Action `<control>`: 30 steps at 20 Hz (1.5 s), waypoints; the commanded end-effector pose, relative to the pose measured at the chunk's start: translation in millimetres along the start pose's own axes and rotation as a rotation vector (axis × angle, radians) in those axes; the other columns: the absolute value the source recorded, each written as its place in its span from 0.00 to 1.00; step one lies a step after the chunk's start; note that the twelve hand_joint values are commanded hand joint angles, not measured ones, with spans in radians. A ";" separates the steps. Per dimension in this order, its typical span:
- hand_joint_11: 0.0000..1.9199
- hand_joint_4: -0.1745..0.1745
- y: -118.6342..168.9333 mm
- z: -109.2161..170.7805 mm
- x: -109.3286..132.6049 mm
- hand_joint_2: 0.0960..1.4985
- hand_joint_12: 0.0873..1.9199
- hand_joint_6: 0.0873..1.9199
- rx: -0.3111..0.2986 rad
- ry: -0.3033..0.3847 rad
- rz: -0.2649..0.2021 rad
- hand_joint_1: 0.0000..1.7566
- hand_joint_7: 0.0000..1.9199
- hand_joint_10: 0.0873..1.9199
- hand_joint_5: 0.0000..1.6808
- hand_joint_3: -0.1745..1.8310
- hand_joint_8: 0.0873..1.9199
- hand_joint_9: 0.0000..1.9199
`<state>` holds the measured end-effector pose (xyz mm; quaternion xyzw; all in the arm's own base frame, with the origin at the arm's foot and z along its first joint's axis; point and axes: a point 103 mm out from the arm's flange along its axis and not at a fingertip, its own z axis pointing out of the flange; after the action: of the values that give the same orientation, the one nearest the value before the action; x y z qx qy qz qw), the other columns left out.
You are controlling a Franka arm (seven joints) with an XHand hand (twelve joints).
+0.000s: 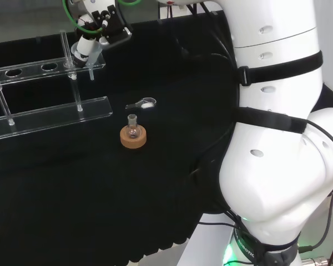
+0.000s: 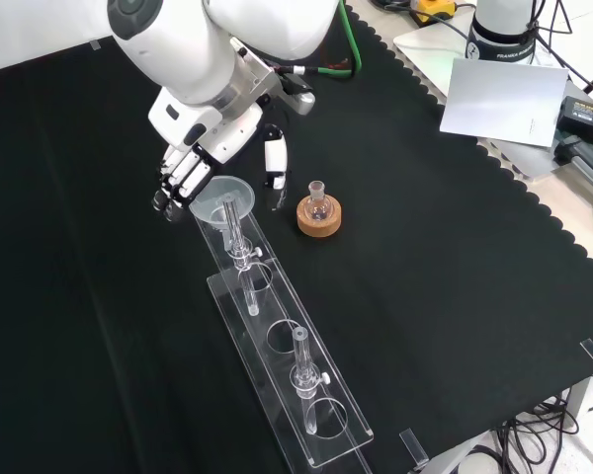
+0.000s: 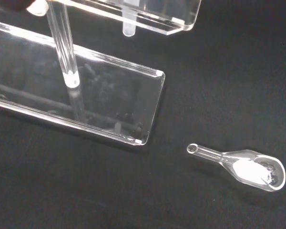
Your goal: Pick up the funnel from the transparent funnel stand.
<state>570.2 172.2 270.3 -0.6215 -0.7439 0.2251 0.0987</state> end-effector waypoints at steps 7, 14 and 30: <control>0.18 0.39 7.3 3.5 -2.0 0.48 0.75 0.00 0.006 -0.019 0.017 0.37 0.03 0.45 0.00 0.17 0.00 0.05; 0.19 0.38 12.4 9.1 -5.5 0.47 0.74 0.00 0.019 -0.023 0.023 0.38 0.00 0.40 0.02 0.19 0.17 0.14; 0.28 0.24 -2.2 -15.7 -7.9 0.48 0.68 0.00 -0.243 -0.059 0.068 0.43 0.31 0.27 0.15 0.29 0.36 0.50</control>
<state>575.8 165.0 263.7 -0.6390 -0.7415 0.1995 0.0450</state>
